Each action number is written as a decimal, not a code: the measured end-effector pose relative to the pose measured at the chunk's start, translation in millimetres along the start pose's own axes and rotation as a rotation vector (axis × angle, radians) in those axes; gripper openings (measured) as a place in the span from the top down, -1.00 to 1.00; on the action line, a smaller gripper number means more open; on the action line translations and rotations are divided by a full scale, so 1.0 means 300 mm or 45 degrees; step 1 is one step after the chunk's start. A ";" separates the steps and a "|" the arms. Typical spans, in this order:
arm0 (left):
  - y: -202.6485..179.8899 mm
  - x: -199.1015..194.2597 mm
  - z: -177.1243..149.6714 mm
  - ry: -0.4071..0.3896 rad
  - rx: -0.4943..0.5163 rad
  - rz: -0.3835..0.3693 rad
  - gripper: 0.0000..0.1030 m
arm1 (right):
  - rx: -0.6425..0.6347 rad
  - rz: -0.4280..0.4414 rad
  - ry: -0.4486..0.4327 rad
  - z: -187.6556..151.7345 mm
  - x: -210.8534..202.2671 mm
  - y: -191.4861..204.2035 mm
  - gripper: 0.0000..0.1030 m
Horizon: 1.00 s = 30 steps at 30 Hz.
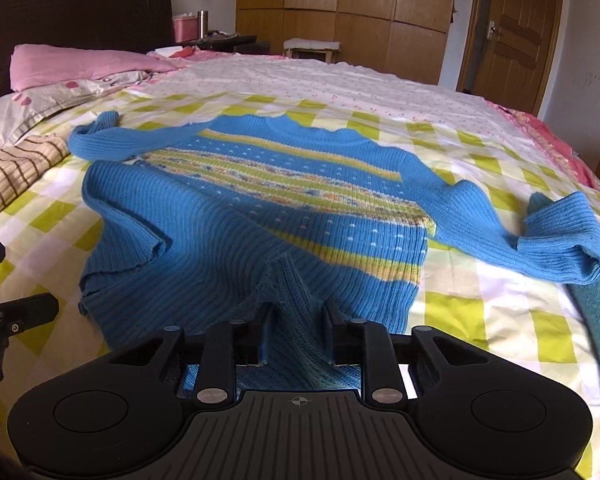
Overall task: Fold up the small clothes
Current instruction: 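Grasp the sweater hem with the right gripper while the left gripper grasps it too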
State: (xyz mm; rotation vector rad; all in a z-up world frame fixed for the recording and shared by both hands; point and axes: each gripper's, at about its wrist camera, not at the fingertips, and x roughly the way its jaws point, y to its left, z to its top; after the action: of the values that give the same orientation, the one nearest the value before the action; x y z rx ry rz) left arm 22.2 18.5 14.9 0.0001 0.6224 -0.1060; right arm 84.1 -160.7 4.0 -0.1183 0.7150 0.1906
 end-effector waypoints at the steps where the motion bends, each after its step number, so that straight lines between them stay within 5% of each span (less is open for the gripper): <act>1: 0.000 0.000 0.000 0.001 0.000 0.000 -1.00 | 0.008 0.020 0.005 -0.004 -0.009 -0.007 0.75; 3: -0.001 -0.002 0.000 -0.003 0.003 -0.004 -1.00 | 0.018 0.047 0.021 -0.010 -0.040 -0.023 0.89; 15: -0.065 0.031 0.067 -0.070 0.126 0.011 -1.00 | 0.072 0.056 0.084 -0.140 -0.219 -0.148 0.90; 24: -0.080 0.156 0.096 0.056 0.015 0.047 -0.99 | 0.155 0.017 0.100 -0.215 -0.225 -0.201 0.90; 28: -0.058 0.194 0.087 0.133 -0.047 0.043 -0.51 | 0.170 0.026 0.092 -0.218 -0.221 -0.210 0.90; 30: -0.048 0.206 0.082 0.169 -0.068 0.043 -0.04 | 0.176 0.029 0.088 -0.220 -0.223 -0.214 0.90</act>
State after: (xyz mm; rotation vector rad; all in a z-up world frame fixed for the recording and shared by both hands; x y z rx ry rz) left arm 85.0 -2.9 -0.4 -0.0343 0.7577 -0.0565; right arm 6.3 -243.8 1.4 0.0149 0.7965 0.1588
